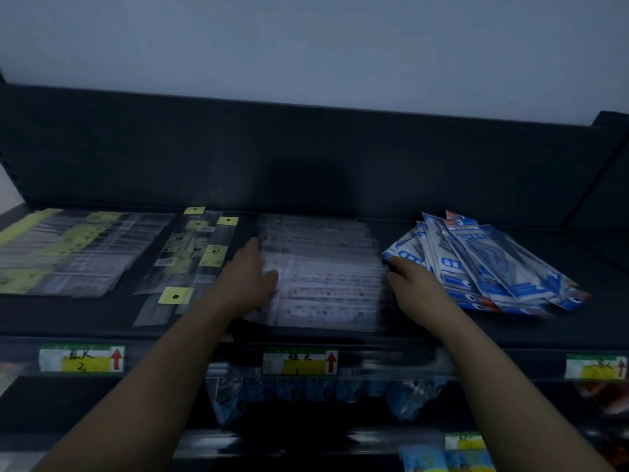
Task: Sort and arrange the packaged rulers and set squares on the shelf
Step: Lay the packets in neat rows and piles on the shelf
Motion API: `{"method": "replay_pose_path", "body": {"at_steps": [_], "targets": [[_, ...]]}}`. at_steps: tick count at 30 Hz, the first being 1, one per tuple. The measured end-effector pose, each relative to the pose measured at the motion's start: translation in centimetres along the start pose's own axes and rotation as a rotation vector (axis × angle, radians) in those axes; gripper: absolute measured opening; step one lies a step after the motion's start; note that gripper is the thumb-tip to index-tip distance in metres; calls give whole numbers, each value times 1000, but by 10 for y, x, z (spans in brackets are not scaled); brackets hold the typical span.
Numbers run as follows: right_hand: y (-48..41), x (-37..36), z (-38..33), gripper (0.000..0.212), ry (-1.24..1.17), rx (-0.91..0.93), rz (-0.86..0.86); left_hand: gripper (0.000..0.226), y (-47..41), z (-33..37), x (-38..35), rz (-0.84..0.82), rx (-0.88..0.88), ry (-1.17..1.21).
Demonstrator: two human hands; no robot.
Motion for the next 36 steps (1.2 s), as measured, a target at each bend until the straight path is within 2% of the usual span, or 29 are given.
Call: {"method": "replay_pose_path", "body": {"at_steps": [4,7,9,11,13,15,18,22,25,28,32,36], "targets": [[-8,-2,-6,32,28,58,-36,70,-15,1,5,-68,18,-23],[-20,7,-9,36,94,86,103,60,-27,7,11,-49,9,-19],[-35,7,-11,38,163,91,104,67,-41,12,17,-19,-17,-4],[-55,-1,-10,28,214,65,55,81,-61,9,16,-26,-7,-7],[-74,-16,-6,21,256,24,-19,83,-77,4,7,-63,12,-26],[-88,-31,-2,29,215,30,-93,76,-77,7,-2,-101,13,-40],[-98,-30,-2,26,90,8,-88,59,-80,11,-4,-83,-7,0],[-114,-23,-2,36,70,-32,-52,68,-99,15,8,10,7,-64],[-123,-31,-8,36,85,-17,-79,64,-107,16,-1,-32,23,-87],[-122,-36,-16,46,136,12,-122,65,-104,19,-10,-70,7,-69],[-117,-34,-24,63,265,72,-108,64,-96,21,2,30,-9,-182],[-99,-34,-45,65,442,200,-57,56,-67,20,25,138,-190,-355]]}}
Point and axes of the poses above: each hand's wrist, its own y-axis away from the middle knuckle, its own x-axis out of the back of the hand, z = x × y, the point moved 4 cm from there along -y, towards the middle knuckle, and after that the axes turned 12 degrees about y, right-handed, at the moved point
